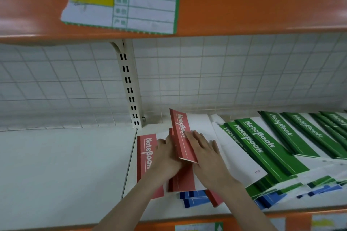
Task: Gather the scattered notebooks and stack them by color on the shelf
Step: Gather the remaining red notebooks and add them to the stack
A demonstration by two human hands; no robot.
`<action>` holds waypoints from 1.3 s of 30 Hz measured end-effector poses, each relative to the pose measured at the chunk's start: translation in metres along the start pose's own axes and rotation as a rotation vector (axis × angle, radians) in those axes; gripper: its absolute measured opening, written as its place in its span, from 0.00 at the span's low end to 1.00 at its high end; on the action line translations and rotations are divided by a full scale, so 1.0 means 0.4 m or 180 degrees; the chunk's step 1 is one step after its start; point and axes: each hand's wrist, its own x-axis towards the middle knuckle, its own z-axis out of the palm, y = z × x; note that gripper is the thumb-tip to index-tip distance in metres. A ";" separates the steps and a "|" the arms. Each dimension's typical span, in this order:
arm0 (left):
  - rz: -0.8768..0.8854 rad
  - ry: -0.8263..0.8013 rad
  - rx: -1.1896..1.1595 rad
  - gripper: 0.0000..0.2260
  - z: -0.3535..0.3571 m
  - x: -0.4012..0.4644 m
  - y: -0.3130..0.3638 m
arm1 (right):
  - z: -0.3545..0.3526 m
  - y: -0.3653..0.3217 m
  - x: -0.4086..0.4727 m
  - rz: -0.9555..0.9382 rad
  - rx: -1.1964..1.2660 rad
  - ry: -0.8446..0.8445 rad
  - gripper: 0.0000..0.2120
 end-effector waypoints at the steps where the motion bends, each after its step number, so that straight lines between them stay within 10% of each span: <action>1: -0.0176 0.0086 -0.0371 0.29 0.003 -0.001 0.000 | 0.001 0.002 -0.001 0.0018 -0.0041 -0.0002 0.33; 12: -0.1065 0.0510 -0.2603 0.09 -0.062 0.022 -0.005 | 0.001 0.012 -0.012 -0.0164 -0.0001 -0.0305 0.33; 18: -0.1044 0.0291 -0.3286 0.11 -0.066 0.027 0.013 | 0.001 -0.018 -0.015 -0.0287 0.0283 -0.0339 0.52; 23: -0.0773 -0.0029 -0.3580 0.13 -0.084 0.023 0.021 | -0.030 0.011 -0.022 -0.0247 -0.0142 -0.0022 0.40; 31: 0.0129 -0.0231 -0.0169 0.19 -0.039 0.008 0.047 | -0.085 0.078 -0.044 0.0136 -0.0453 0.0051 0.37; 39: 0.0105 -0.0612 0.1058 0.53 0.009 0.042 0.029 | -0.101 0.120 -0.094 -0.0056 -0.0141 -0.0001 0.33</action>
